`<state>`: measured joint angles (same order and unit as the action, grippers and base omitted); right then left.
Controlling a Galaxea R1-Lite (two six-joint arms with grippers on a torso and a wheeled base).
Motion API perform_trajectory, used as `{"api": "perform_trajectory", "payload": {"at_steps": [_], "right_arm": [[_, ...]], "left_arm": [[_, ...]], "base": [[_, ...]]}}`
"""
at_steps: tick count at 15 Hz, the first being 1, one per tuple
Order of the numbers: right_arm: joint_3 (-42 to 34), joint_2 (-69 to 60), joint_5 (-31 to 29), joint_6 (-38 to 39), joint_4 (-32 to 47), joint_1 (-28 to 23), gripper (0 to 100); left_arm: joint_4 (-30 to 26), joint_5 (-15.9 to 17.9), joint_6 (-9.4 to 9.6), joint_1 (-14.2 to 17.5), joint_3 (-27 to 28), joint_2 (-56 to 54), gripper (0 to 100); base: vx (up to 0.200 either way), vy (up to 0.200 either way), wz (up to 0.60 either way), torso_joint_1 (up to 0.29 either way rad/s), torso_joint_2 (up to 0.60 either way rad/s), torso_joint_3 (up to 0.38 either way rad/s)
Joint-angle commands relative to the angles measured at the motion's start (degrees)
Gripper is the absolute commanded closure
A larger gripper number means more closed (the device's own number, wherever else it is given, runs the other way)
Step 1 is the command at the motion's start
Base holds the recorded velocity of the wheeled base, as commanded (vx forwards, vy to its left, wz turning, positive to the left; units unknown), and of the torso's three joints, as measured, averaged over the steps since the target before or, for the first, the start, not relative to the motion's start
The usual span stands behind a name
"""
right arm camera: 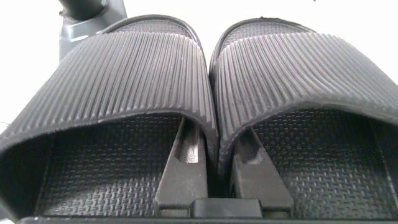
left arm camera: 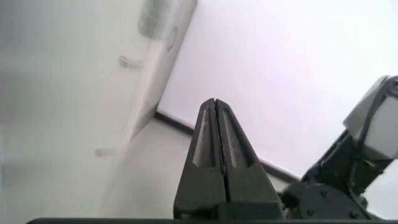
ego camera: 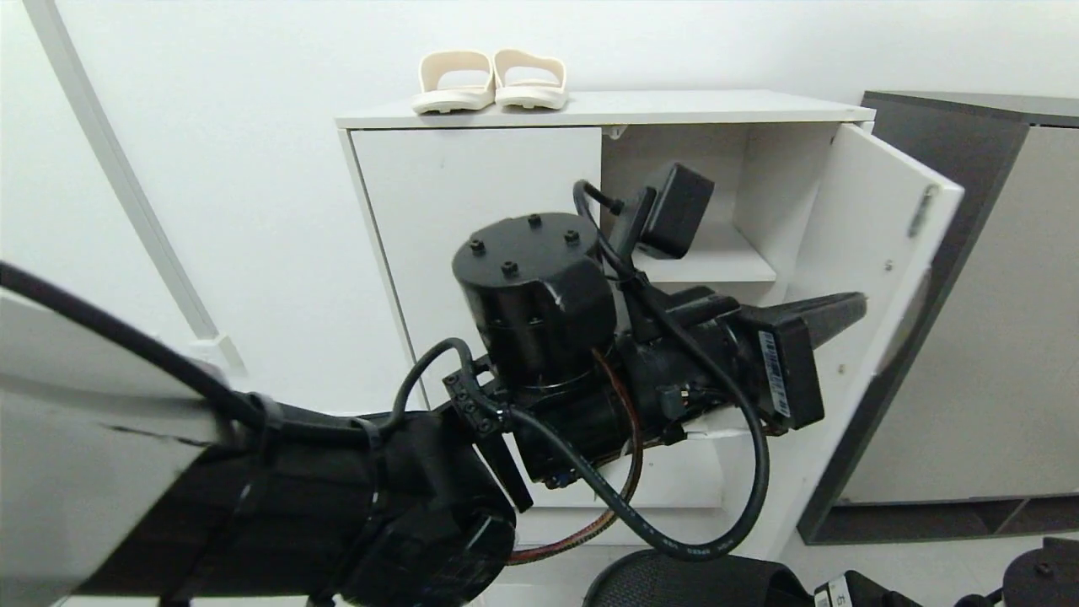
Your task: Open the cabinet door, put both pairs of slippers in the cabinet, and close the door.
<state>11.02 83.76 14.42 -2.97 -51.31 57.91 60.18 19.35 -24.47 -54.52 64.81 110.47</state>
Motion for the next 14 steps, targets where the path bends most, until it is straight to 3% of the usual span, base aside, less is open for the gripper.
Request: {"api": "perform_trajectory", "payload": {"at_steps": [1,5,7,8,10,11,12,14], "right_arm": [[0.0,-0.2,0.0,0.0,0.0,0.3,100],[0.1,0.0,-0.1,0.0,-0.2,0.1,100],[0.2,0.2,-0.2,0.1,-0.2,-0.2,100],[1.0,0.5,-1.2,0.1,-0.1,-1.7,100],[2.4,2.2,-2.6,0.4,-0.1,-4.3,100],[3.7,4.1,-4.0,0.6,-0.1,-6.2,100],[4.4,5.1,-5.1,0.7,-0.2,-6.9,100],[5.6,5.6,-8.4,1.0,-0.2,-7.3,100]], "left_arm": [[0.4,-0.1,-0.05,0.8,-0.5,1.9,100],[-0.9,-0.1,-0.14,6.3,-1.3,-1.2,100],[-6.4,-0.3,-0.05,9.1,-3.6,-6.7,100],[-15.6,-3.2,0.03,12.7,-7.7,-16.7,100],[-22.4,-5.0,0.03,16.5,-12.6,-27.2,100],[-27.5,-5.6,0.74,19.3,-17.6,-36.9,100],[-32.6,-7.0,2.58,20.9,-20.6,-43.9,100],[-48.5,-12.1,7.42,24.4,-24.9,-61.1,100]], "base": [[0.000,0.000,0.00,0.000,0.00,0.000],[0.000,0.000,0.00,0.000,0.00,0.000],[0.000,0.000,0.00,0.000,0.00,0.000],[0.000,0.000,0.00,0.000,0.00,0.000],[0.000,0.000,0.00,0.000,0.00,0.000],[0.000,0.000,0.00,0.000,0.00,0.000],[0.000,0.000,0.00,0.000,0.00,0.000],[0.000,0.000,0.00,0.000,0.00,0.000]]}}
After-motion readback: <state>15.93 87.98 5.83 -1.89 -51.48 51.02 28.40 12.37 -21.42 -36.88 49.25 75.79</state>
